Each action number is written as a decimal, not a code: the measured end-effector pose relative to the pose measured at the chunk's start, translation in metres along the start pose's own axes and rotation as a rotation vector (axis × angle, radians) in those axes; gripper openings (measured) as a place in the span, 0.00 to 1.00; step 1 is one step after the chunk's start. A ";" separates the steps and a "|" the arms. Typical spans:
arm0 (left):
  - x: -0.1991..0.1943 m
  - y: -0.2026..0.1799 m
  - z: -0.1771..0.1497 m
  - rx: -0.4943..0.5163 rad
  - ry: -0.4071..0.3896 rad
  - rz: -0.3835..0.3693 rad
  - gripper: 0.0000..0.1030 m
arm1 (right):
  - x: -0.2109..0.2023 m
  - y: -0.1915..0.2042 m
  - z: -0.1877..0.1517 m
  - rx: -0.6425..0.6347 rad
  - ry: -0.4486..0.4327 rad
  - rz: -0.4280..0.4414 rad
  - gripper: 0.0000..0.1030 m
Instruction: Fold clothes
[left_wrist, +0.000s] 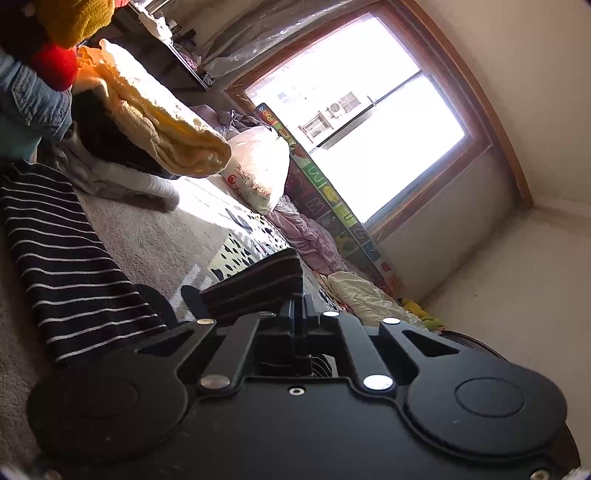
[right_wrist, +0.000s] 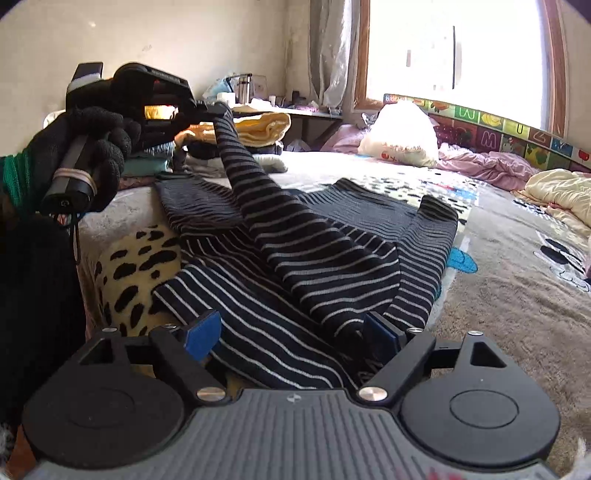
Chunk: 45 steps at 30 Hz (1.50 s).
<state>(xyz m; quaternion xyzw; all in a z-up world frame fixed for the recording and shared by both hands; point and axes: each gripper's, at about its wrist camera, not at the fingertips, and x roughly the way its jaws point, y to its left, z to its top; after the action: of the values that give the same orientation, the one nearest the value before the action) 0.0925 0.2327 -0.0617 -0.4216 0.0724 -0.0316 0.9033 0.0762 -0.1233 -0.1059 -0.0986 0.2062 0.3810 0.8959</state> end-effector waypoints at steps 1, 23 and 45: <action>0.000 0.000 0.000 0.002 0.001 -0.002 0.02 | 0.000 -0.001 0.001 0.005 -0.002 0.003 0.81; 0.062 -0.073 -0.030 0.318 0.145 0.166 0.40 | 0.015 -0.015 0.000 0.062 0.047 0.025 0.83; 0.343 -0.107 -0.109 0.637 0.689 0.110 0.29 | 0.018 -0.038 0.001 0.184 0.020 0.056 0.84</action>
<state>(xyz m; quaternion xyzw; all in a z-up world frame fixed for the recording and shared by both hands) 0.4141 0.0415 -0.0845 -0.0840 0.3769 -0.1425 0.9113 0.1154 -0.1375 -0.1125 -0.0140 0.2520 0.3844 0.8880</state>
